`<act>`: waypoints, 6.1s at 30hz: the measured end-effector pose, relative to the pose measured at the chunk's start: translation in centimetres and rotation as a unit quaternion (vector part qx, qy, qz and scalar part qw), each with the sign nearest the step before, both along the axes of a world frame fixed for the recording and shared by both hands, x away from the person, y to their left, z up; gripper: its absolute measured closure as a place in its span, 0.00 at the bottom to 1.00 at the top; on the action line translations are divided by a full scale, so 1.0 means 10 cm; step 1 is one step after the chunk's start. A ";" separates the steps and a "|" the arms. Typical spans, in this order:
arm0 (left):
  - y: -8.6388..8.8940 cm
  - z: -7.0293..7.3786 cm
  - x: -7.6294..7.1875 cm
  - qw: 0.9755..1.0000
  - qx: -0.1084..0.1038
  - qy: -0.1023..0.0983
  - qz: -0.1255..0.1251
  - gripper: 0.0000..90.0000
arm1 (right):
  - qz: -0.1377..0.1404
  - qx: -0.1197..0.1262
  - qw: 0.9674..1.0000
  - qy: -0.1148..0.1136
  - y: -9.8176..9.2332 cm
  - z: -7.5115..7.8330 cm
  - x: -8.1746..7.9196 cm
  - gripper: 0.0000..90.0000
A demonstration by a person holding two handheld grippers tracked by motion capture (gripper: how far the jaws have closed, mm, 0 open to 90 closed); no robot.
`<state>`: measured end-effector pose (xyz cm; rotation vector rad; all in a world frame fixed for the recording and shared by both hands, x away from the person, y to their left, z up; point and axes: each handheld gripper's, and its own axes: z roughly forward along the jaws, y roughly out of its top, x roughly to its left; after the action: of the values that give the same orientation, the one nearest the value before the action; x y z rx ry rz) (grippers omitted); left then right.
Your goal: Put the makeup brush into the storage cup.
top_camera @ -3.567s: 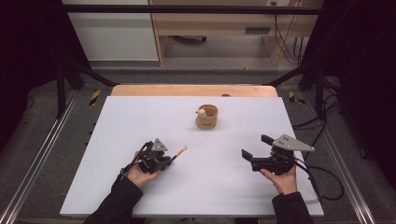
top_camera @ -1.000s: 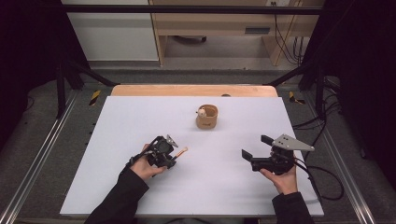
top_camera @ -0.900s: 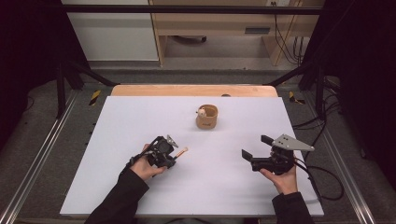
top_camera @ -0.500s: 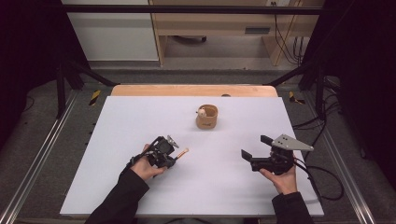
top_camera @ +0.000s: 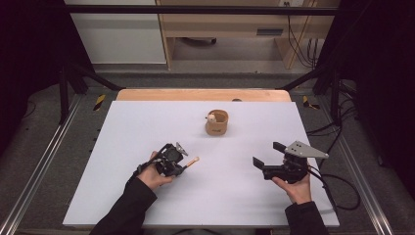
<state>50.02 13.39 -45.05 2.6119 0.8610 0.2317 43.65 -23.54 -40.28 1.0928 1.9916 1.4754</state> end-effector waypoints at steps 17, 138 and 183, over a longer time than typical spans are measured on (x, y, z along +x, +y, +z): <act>0.04 0.09 -0.02 1.000 -0.014 -0.012 -0.011 0.93 | 0.002 0.002 1.000 0.001 0.00 0.01 -0.01 0.05; -0.19 0.78 -0.49 0.920 -0.291 -0.230 0.123 0.93 | 0.041 0.116 0.992 0.015 0.93 0.58 0.30 0.13; -0.46 0.75 -0.73 0.906 -0.329 -0.247 0.102 0.93 | 0.091 0.173 0.977 0.089 1.12 0.40 0.38 0.60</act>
<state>42.69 8.80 -37.54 1.7263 0.8360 0.5298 47.47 -12.38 -36.29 1.2452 2.0492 1.9374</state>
